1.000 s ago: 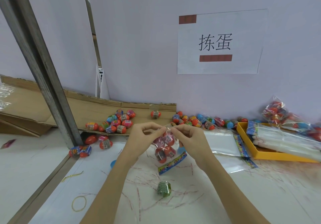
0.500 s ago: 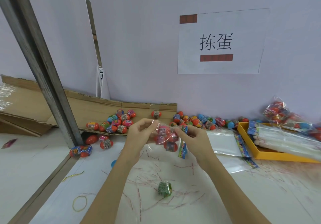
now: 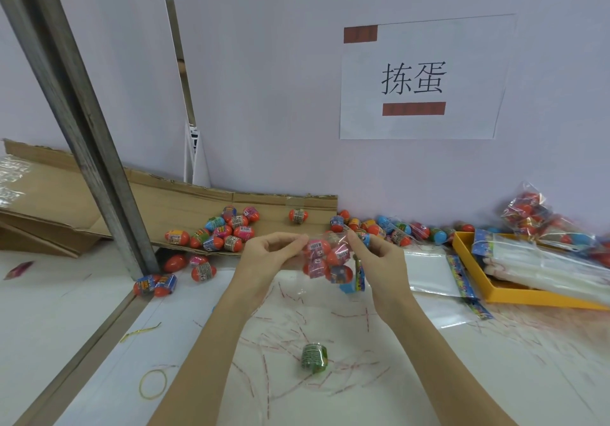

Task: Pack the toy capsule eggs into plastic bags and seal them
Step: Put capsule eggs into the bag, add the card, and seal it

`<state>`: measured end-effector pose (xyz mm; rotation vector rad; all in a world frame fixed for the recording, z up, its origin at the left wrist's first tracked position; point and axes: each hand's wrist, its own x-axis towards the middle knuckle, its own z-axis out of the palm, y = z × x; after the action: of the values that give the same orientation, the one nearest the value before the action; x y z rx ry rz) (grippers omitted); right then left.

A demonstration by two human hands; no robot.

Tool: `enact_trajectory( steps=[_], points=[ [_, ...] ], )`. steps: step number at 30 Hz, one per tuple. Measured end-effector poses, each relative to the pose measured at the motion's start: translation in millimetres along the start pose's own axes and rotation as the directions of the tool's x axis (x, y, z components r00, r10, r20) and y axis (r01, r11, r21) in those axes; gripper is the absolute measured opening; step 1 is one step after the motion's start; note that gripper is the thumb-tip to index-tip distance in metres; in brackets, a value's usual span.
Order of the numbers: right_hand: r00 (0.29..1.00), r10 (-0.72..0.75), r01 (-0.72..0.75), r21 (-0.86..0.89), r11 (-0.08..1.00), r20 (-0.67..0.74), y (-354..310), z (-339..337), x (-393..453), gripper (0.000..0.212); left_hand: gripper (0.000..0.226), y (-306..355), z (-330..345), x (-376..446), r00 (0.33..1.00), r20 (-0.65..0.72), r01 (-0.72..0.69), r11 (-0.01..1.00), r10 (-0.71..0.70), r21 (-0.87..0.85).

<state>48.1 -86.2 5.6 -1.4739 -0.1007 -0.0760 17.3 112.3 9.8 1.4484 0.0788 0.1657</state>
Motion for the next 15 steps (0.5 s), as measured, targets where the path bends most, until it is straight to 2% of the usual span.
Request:
enact_trajectory(
  steps=[2,6,9,12,15],
  points=[
    [1.0,0.013,-0.013,-0.017,1.0,-0.009,-0.7,-3.3,1.1,0.031,0.024,0.3,1.2,-0.6,1.0,0.028,0.008,1.0,-0.008,0.004],
    [0.999,-0.046,0.044,-0.058,0.997,-0.022,-3.4,-5.9,1.2,0.041,0.012,1.8,2.6,-0.6,1.0,-0.012,0.023,0.999,-0.024,-0.047],
    [0.985,-0.171,0.164,-0.139,0.977,-0.038,-3.5,-2.9,-0.3,0.043,0.012,2.7,3.2,-0.3,1.0,-0.026,0.007,1.0,-0.008,-0.026],
    [0.928,-0.372,0.352,-0.317,0.881,-0.003,1.0,-0.2,-2.1,0.03,0.01,0.9,3.8,-0.4,1.0,-0.012,0.001,1.0,-0.001,0.029],
    [0.9,-0.436,0.411,-0.38,0.828,0.024,-0.3,0.0,-1.5,0.03,0.009,1.2,3.8,-0.7,0.999,-0.044,-0.011,0.999,0.013,0.051]
  ],
)
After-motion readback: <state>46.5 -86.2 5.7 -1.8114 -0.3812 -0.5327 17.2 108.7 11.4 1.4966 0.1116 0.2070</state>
